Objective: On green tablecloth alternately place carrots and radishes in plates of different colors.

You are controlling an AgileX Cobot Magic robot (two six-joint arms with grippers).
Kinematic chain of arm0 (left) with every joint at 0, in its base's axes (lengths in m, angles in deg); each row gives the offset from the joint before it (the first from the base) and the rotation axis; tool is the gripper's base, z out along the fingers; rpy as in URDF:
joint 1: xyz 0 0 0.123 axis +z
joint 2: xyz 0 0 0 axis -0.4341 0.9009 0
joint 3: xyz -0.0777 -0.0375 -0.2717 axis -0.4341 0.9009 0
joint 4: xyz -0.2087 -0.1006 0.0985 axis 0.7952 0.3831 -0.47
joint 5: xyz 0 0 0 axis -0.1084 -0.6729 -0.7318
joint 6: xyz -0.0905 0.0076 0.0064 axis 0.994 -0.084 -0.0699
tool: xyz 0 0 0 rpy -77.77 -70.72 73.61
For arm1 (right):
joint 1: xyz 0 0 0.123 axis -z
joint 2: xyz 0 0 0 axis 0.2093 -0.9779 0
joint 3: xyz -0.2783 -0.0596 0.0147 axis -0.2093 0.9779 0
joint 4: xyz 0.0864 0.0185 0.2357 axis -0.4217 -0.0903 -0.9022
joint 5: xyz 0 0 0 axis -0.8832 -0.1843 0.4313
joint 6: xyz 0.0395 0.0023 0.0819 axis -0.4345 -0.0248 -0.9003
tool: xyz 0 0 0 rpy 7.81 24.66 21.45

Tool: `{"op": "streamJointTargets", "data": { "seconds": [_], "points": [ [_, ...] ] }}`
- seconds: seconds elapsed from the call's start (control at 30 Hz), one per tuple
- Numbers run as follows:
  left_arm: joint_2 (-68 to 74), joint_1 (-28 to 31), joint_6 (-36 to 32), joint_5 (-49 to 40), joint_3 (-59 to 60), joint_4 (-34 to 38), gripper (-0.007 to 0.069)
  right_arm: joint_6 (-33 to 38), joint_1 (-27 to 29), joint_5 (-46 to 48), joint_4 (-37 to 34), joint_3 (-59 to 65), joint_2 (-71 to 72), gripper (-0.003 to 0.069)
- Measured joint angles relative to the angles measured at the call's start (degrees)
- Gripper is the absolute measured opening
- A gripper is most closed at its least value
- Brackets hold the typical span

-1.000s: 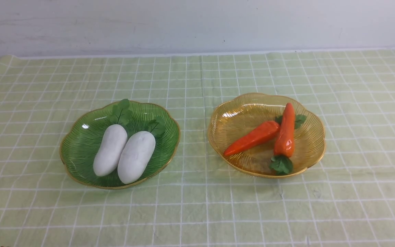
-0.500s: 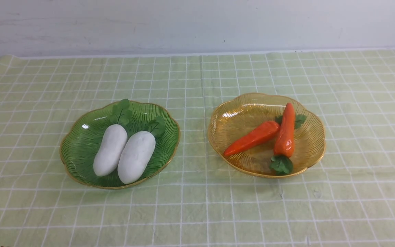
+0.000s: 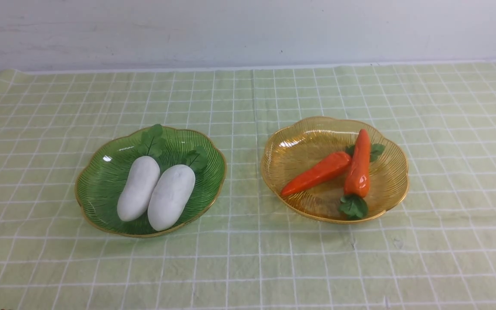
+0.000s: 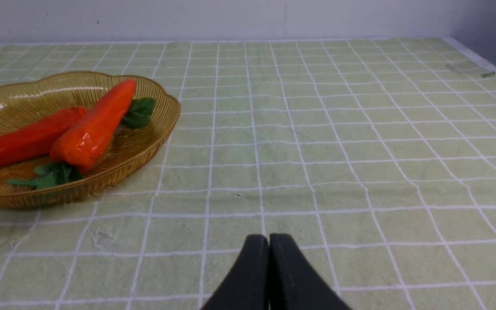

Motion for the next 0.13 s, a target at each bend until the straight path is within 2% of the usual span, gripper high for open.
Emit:
{"op": "streamJointTargets", "data": {
  "seconds": [0.13],
  "points": [
    [0.00, 0.00, 0.00, 0.00, 0.00, 0.00, -0.0007, 0.00, 0.00, 0.00, 0.00, 0.00, 0.00, -0.0014]
  ]
}}
